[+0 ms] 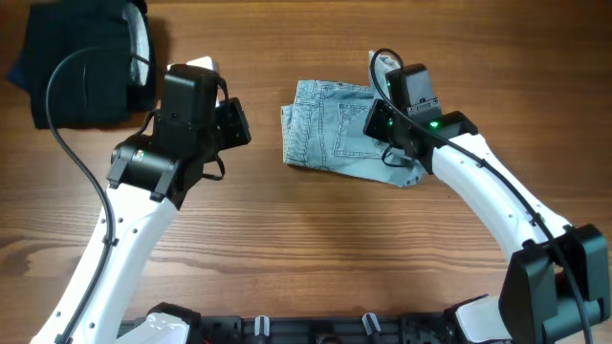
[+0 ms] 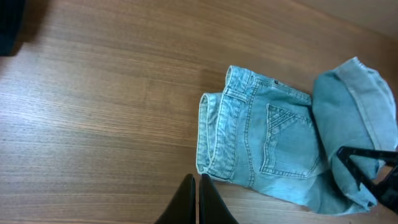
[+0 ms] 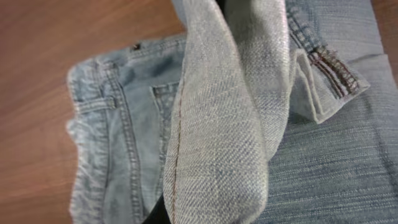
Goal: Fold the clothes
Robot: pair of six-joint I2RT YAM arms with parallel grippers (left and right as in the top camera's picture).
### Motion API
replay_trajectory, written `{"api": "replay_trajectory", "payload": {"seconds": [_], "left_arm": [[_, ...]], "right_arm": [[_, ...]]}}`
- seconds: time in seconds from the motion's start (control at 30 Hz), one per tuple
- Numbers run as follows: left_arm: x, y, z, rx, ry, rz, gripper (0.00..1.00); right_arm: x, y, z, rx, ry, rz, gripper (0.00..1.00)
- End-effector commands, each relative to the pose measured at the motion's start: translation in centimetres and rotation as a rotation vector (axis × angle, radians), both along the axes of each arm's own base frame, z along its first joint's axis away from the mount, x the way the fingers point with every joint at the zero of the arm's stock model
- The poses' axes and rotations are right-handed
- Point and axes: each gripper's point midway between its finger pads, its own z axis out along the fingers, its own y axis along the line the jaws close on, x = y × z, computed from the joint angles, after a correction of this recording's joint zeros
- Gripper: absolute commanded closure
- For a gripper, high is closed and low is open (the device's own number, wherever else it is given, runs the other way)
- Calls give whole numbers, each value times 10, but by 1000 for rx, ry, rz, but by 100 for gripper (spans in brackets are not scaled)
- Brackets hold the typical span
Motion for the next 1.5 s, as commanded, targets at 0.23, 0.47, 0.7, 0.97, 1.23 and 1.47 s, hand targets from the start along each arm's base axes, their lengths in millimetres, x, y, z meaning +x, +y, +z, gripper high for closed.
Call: {"api": "replay_trajectory", "payload": {"seconds": [0.23, 0.47, 0.7, 0.97, 1.23, 1.47], "left_arm": [[-3, 1, 1, 2, -4, 8, 96], [-3, 2, 1, 3, 0, 8, 96], [-3, 2, 1, 3, 0, 8, 96], [-3, 2, 1, 3, 0, 8, 96], [-7, 8, -4, 35, 21, 27, 96], [-7, 8, -4, 34, 22, 27, 96]], "right_arm": [[3, 33, 9, 55, -38, 50, 96], [3, 51, 15, 72, -74, 86, 96], [-2, 76, 23, 191, -67, 179, 60], [-19, 131, 62, 403, -167, 536, 16], [-7, 45, 31, 76, -77, 156, 96], [-14, 19, -20, -80, 61, 85, 96]]}}
